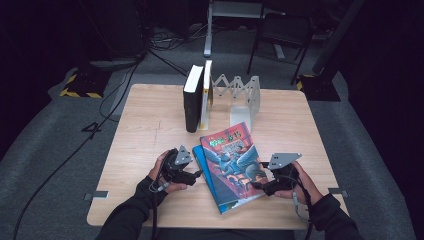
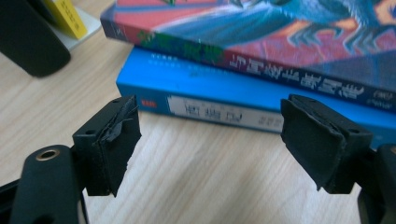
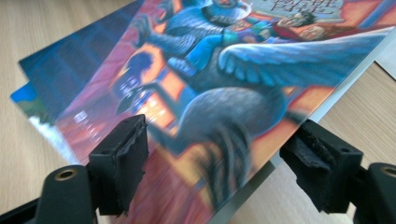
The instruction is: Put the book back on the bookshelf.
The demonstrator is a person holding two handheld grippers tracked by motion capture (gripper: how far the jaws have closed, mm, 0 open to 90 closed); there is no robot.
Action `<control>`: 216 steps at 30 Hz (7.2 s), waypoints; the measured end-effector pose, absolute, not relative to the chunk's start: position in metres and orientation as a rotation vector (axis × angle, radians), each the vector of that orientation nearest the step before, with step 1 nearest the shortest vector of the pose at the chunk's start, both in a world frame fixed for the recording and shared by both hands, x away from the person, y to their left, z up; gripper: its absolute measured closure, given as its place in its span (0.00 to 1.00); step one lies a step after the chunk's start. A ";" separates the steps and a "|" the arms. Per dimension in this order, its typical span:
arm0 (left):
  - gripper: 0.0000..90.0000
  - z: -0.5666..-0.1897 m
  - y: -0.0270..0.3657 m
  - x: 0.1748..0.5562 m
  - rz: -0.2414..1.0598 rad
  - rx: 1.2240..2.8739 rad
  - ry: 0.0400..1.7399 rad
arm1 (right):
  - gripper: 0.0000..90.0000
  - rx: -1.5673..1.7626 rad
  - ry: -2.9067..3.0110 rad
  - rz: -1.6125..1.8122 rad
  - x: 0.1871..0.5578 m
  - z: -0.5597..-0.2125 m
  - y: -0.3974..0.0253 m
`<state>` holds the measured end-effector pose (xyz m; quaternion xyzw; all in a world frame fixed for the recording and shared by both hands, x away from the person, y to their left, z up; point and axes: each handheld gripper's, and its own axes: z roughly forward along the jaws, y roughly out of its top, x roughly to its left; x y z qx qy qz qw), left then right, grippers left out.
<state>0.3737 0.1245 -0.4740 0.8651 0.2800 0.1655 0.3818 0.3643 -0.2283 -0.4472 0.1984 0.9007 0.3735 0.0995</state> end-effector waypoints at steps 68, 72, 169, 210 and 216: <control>0.23 -0.480 0.115 0.371 0.404 2.247 0.655 | 0.43 0.520 2.712 1.064 0.373 -0.445 -0.216; 0.23 -0.481 0.115 0.373 0.396 2.244 0.666 | 0.48 0.510 2.707 1.097 0.374 -0.444 -0.210; 0.84 -0.386 0.121 0.418 0.388 1.952 0.541 | 0.96 0.371 2.235 1.601 0.384 -0.394 -0.197; 0.64 -0.404 0.071 0.367 0.477 2.004 0.447 | 0.90 0.406 2.198 1.591 0.387 -0.384 -0.210; 0.68 -0.403 0.073 0.357 0.553 2.002 0.383 | 0.87 0.413 2.138 1.605 0.382 -0.381 -0.213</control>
